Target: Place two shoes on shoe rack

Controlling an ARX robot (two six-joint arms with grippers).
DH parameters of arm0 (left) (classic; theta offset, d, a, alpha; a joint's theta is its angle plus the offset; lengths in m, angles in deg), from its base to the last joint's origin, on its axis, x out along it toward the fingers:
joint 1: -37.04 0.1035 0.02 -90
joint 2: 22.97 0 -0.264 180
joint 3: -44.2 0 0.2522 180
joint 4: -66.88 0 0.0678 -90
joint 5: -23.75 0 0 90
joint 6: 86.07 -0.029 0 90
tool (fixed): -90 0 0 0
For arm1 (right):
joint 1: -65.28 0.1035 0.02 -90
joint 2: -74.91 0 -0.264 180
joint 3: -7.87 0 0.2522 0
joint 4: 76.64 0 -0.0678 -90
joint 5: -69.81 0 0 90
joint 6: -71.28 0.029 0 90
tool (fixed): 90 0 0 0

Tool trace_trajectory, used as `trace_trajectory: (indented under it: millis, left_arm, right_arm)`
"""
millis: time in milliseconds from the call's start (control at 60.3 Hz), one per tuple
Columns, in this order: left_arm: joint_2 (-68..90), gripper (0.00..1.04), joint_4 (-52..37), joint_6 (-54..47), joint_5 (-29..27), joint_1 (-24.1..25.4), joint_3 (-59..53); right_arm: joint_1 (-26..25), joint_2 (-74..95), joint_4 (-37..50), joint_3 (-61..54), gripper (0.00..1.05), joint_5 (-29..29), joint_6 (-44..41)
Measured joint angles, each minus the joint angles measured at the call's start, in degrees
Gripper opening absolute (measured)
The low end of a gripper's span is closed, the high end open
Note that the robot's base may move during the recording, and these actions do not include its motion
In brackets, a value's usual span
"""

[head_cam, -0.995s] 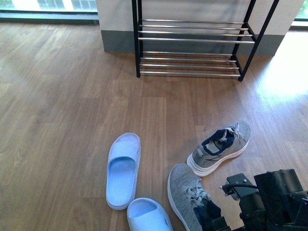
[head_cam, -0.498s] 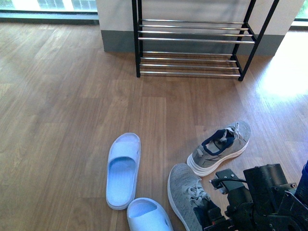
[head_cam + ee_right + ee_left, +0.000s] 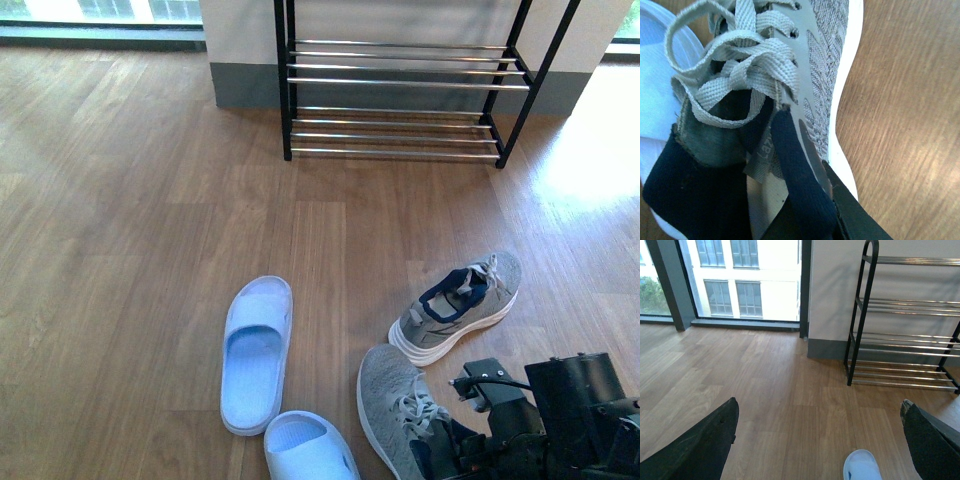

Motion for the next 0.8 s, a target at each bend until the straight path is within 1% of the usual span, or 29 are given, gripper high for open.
trace_trajectory:
  millis: [199, 348, 448, 481, 514, 581, 697, 796]
  left_arm:
    - [0.0, 0.95, 0.0, 0.0, 0.0, 0.0, 0.0]
    - [0.0, 0.95, 0.0, 0.0, 0.0, 0.0, 0.0]
    - [0.0, 0.95, 0.0, 0.0, 0.0, 0.0, 0.0]
    - [0.0, 0.95, 0.0, 0.0, 0.0, 0.0, 0.0]
    - [0.0, 0.95, 0.0, 0.0, 0.0, 0.0, 0.0]
    - [0.0, 0.95, 0.0, 0.0, 0.0, 0.0, 0.0]
    - [0.0, 0.95, 0.0, 0.0, 0.0, 0.0, 0.0]
    - [0.0, 0.95, 0.0, 0.0, 0.0, 0.0, 0.0]
  right_arm:
    - [-3.2, -15.4, 1.0, -9.6, 0.01, 0.8, 3.6]
    - [-7.3, -32.0, -3.6, -17.7, 0.01, 0.8, 3.5]
    - [-11.1, -48.0, -11.4, -22.1, 0.01, 0.1, 3.5]
    - [-12.8, -55.7, -15.7, -23.2, 0.01, -0.4, 3.5]
    - [-15.2, -66.6, -22.1, -23.6, 0.01, -1.8, 3.5]
    - [-18.0, -78.0, -29.1, -23.3, 0.01, -3.7, 3.6]
    - [-21.4, -91.4, -37.7, -22.3, 0.01, -6.4, 4.6]
    - [-22.7, -101.2, -43.5, -22.0, 0.01, -7.0, 5.9]
